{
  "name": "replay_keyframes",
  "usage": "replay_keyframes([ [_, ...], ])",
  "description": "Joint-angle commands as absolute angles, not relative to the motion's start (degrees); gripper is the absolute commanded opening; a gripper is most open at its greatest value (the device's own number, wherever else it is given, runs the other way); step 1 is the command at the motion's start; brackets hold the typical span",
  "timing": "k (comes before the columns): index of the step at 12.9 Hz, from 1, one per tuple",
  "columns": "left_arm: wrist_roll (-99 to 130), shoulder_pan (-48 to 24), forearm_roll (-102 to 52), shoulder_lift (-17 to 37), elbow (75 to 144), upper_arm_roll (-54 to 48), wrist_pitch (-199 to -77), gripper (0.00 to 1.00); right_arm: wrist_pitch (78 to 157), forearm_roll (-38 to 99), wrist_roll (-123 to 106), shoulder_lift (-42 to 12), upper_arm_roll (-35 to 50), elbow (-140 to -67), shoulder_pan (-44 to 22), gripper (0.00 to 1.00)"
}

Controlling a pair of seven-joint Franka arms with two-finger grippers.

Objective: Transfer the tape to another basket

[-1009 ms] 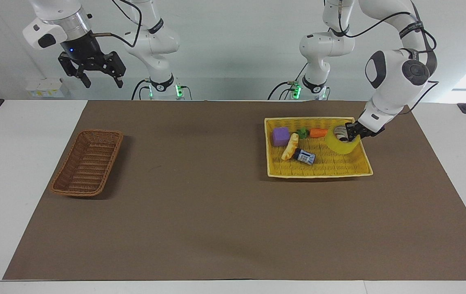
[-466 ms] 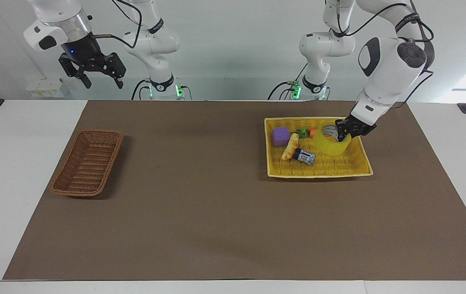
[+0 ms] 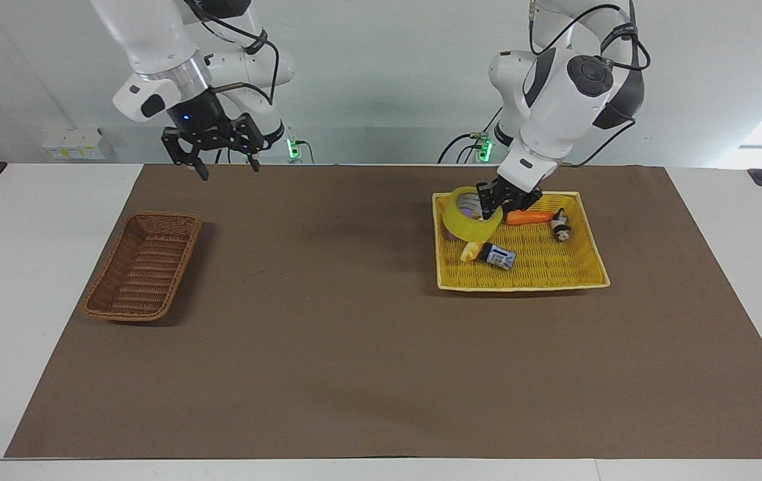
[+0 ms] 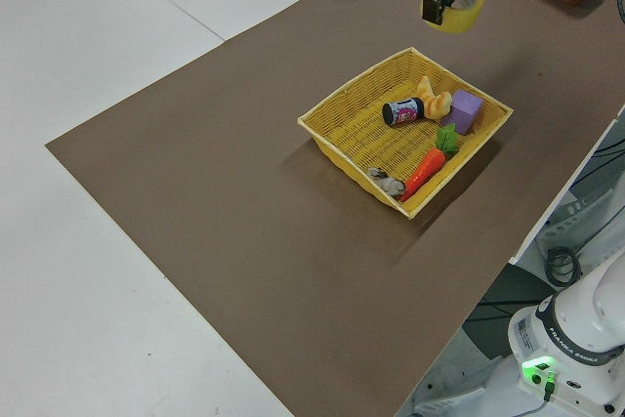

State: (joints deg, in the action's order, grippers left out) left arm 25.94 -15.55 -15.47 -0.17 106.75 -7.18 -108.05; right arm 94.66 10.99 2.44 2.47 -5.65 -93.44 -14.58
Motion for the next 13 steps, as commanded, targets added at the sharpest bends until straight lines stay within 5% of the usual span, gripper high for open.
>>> replay_keyframes([
  [1, 35.12, -18.18, -21.69, 3.42, 100.74, -6.33, -107.92, 0.0, 96.76, 17.38, 1.67, 0.98, -5.8, -94.57, -17.56, 1.0],
  [13, 37.88, -26.54, -31.29, 3.52, 101.08, -11.43, -121.2, 0.0, 107.15, 36.74, 1.16, 1.05, -5.8, -104.85, -22.15, 1.0],
])
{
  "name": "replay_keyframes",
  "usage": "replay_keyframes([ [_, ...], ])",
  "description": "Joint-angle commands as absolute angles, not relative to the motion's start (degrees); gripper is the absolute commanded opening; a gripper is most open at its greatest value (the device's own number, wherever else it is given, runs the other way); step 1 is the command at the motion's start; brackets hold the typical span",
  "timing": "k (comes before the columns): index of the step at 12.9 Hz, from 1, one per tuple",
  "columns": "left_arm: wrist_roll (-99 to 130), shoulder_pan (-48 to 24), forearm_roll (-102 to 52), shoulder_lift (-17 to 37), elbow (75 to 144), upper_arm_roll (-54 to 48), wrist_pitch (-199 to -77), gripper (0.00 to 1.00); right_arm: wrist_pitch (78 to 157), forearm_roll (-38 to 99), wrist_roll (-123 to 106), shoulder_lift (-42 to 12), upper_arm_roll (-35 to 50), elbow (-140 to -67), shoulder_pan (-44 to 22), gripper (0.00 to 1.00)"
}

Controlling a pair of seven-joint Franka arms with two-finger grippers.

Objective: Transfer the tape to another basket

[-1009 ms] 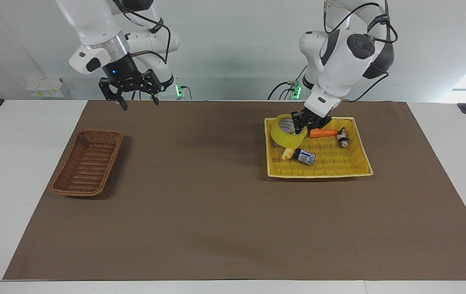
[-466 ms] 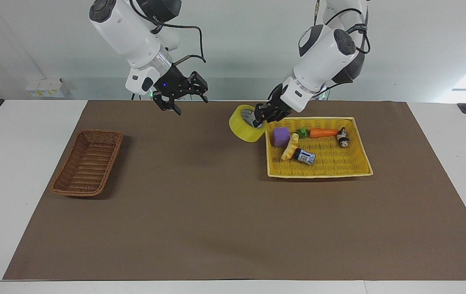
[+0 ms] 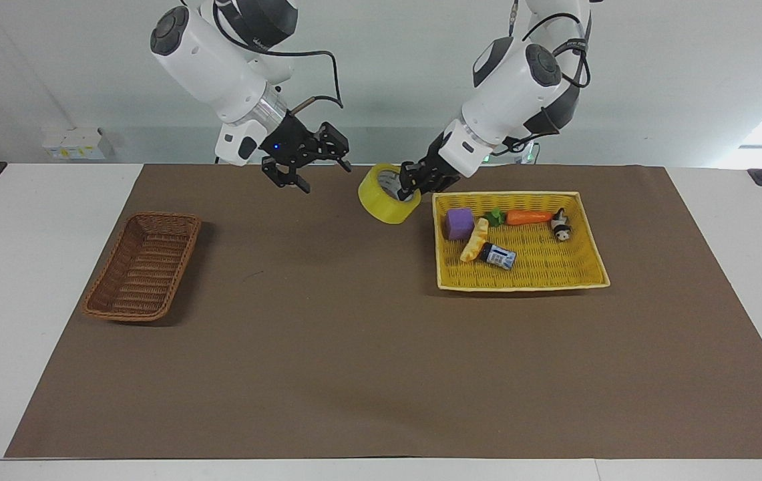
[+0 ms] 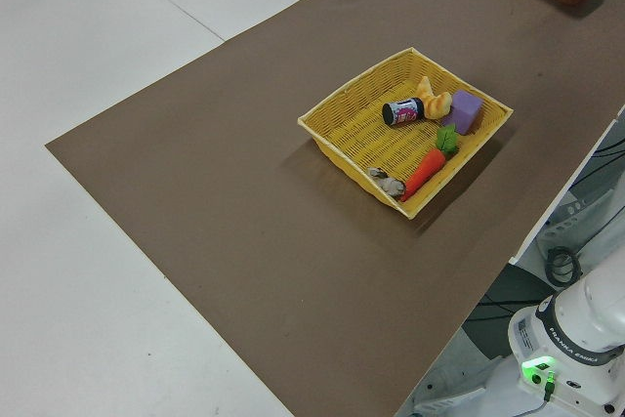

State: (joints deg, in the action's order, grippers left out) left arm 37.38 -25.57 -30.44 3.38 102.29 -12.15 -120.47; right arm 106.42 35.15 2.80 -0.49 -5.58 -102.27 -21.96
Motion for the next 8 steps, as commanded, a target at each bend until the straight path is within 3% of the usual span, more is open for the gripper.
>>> replay_keyframes([
  [1, 37.79, -26.8, -31.46, 3.52, 101.07, -11.69, -121.46, 0.0, 106.36, 36.74, -2.42, 1.58, -5.8, -105.81, -21.54, 1.0],
  [3, 37.88, -26.81, -32.95, 3.6, 101.07, -11.69, -123.12, 0.0, 105.12, 36.74, -5.18, 1.67, -5.8, -106.0, -19.87, 1.0],
  [5, 37.97, -26.81, -33.22, 3.69, 101.16, -11.69, -124.71, 0.0, 105.12, 36.74, -4.57, 1.76, -5.8, -105.91, -20.12, 0.41],
  [7, 37.97, -26.81, -33.31, 3.69, 101.34, -11.69, -124.98, 0.0, 104.94, 36.74, -2.21, 1.67, -5.8, -105.82, -19.95, 0.0],
  [8, 37.97, -26.72, -33.31, 3.69, 101.34, -11.69, -125.15, 0.0, 104.85, 36.74, -1.41, 1.67, -5.8, -105.82, -20.04, 0.0],
])
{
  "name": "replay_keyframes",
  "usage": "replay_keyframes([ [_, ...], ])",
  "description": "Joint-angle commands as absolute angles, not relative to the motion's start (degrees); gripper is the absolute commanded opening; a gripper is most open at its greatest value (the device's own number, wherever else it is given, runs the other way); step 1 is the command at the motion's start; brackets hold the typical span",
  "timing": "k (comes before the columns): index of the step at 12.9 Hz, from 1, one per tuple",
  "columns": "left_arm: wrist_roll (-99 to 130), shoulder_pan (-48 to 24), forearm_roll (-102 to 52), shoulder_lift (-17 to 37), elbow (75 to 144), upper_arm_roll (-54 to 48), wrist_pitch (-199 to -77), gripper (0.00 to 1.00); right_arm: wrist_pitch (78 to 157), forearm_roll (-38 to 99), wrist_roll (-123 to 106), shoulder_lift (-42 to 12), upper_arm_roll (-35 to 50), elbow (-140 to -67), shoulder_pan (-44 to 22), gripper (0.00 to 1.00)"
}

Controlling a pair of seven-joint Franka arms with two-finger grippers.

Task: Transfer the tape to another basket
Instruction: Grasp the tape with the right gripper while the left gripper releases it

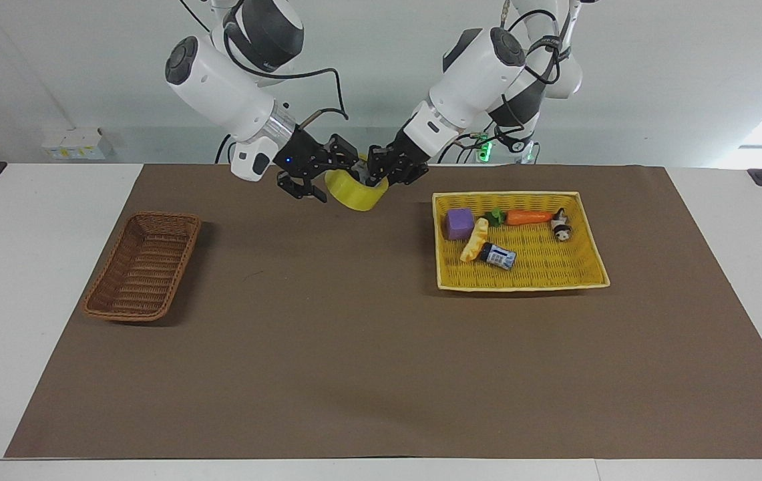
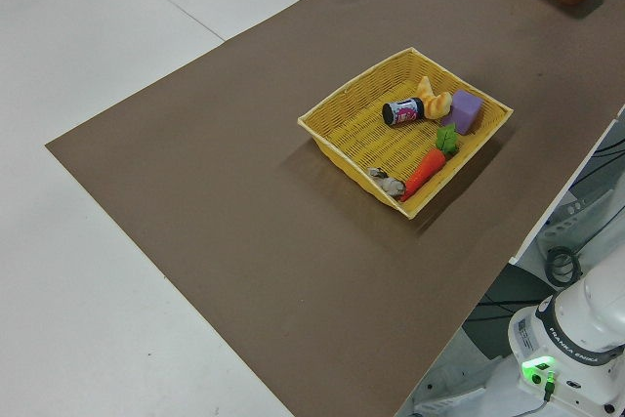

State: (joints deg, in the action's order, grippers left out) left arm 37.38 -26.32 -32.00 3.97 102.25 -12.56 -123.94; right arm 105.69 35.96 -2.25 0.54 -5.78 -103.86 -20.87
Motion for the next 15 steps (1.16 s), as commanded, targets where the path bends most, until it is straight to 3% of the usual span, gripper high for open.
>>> replay_keyframes([
  [1, 37.97, -26.72, -33.31, 3.69, 101.34, -11.69, -125.24, 0.0, 104.85, 36.74, -1.06, 1.67, -5.8, -105.73, -20.04, 0.0],
  [2, 37.88, -26.63, -33.31, 3.78, 101.34, -11.69, -125.24, 0.13, 104.85, 36.74, -1.05, 1.58, -5.8, -105.56, -19.95, 0.0],
  [5, 37.97, -26.11, -33.4, 3.43, 101.34, -11.69, -126.39, 0.89, 104.85, 36.74, -0.97, 1.58, -5.8, -105.56, -19.95, 0.0],
  [6, 38.06, -25.93, -34.79, 2.99, 101.34, -11.6, -126.39, 1.0, 104.85, 36.74, -1.05, 1.58, -5.8, -105.47, -19.86, 0.0],
  [10, 38.93, -22.59, -40.68, 2.37, 101.34, -11.52, -126.3, 1.0, 104.77, 36.74, -1.14, 1.58, -6.41, -104.94, -19.6, 0.0],
  [15, 38.32, -15.67, -35.54, 2.9, 100.64, -11.07, -120.59, 1.0, 99.68, 36.83, -2.9, 1.84, -6.59, -102.92, -13.02, 0.0],
])
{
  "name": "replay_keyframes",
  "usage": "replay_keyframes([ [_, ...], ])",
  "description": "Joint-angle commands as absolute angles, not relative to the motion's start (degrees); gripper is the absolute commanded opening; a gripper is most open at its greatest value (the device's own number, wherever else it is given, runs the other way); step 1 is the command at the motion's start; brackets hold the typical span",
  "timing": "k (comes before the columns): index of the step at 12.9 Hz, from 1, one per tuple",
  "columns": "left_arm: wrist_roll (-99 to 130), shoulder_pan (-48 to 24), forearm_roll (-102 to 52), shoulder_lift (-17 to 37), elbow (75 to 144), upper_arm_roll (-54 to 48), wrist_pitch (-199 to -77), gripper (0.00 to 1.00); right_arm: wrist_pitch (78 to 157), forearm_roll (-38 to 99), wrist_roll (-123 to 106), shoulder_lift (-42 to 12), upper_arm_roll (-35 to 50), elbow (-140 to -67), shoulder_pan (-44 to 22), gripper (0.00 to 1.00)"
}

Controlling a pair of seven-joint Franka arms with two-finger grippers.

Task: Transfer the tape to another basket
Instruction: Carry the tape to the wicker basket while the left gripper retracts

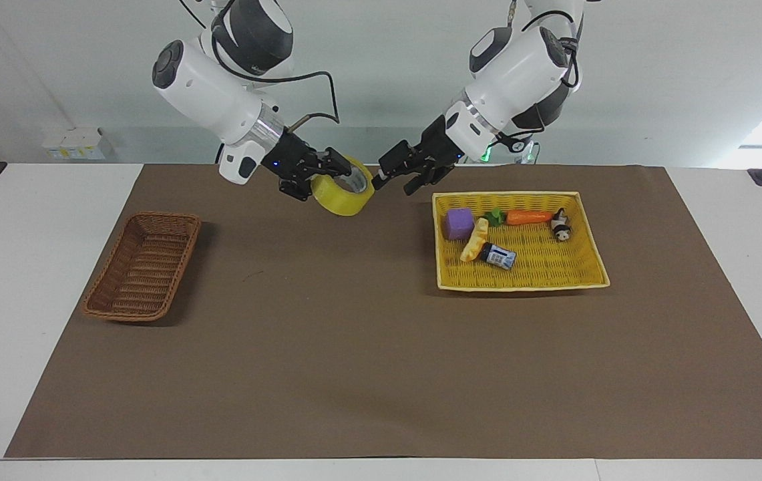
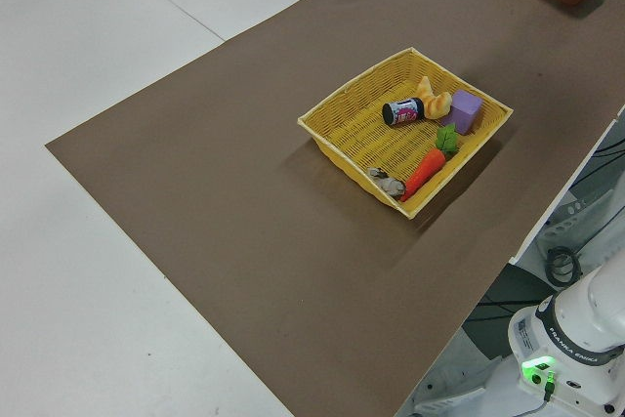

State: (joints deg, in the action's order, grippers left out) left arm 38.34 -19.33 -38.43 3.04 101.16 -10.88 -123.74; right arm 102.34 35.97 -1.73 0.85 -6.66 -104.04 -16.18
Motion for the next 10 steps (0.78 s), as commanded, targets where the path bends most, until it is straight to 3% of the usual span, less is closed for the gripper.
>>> replay_keyframes([
  [1, 38.23, -14.51, -32.2, 2.99, 100.63, -10.99, -120.5, 1.0, 98.54, 36.83, -3.42, 2.11, -6.59, -102.14, -10.75, 0.0],
  [7, 19.55, 0.76, -22.85, 2.37, 100.11, -10.81, -109.97, 1.0, 91.5, 37.09, -11.16, 2.11, -6.68, -100.72, 8.76, 0.0],
  [10, 13.21, 3.34, -9.11, 2.2, 97.83, -10.81, -107.14, 1.0, 90.88, 37.44, -18.42, -1.82, -6.68, -100.81, 16.93, 0.0],
])
